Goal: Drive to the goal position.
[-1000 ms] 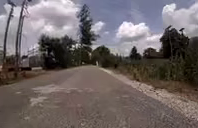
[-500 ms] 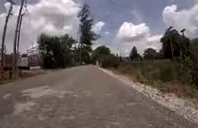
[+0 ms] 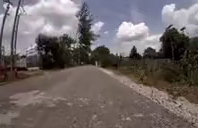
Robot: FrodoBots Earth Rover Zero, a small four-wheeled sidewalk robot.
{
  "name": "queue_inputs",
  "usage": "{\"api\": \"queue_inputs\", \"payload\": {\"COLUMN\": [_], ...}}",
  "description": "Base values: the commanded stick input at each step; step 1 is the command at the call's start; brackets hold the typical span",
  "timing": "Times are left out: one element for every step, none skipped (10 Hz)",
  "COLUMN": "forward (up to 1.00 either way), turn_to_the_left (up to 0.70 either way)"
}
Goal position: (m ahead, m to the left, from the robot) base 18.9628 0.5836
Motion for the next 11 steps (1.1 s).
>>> {"api": "queue_inputs", "payload": {"forward": [0.70, 0.70, 0.70, 0.70, 0.70, 0.70, 0.70, 0.70, 0.70, 0.70, 0.70], "turn_to_the_left": [0.00, 0.00, 0.00, 0.00, 0.00, 0.00, 0.00, 0.00, 0.00, 0.00, 0.00]}}
